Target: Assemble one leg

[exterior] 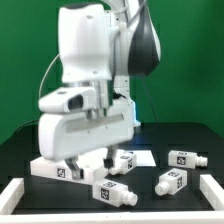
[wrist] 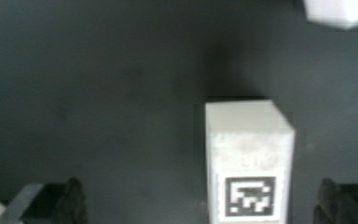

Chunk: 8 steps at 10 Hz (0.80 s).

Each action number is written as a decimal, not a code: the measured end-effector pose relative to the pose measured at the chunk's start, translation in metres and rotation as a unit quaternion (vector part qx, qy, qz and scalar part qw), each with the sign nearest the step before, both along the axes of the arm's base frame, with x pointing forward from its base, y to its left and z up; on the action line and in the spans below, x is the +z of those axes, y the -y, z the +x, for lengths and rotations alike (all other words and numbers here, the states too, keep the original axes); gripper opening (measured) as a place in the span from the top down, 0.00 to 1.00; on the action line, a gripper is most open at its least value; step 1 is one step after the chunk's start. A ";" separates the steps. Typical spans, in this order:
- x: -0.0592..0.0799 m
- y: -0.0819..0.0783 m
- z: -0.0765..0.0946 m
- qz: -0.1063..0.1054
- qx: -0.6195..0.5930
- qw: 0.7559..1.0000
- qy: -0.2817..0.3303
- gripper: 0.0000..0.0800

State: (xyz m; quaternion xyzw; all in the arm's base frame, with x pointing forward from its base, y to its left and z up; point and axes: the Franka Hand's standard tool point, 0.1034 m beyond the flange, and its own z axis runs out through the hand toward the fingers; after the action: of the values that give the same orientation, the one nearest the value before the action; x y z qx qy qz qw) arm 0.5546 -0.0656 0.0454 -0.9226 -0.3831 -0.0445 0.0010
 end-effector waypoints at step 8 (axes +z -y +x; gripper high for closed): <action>-0.038 -0.028 0.003 0.005 -0.019 1.000 0.017 0.52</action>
Offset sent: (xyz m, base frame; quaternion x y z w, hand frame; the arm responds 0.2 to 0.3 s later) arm 0.0185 0.0141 -0.0306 -0.0328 0.0725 -0.0057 0.9968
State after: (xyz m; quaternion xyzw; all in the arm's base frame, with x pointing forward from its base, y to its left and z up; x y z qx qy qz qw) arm 0.5573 -0.0373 0.0076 -0.9289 -0.3650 -0.0617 -0.0021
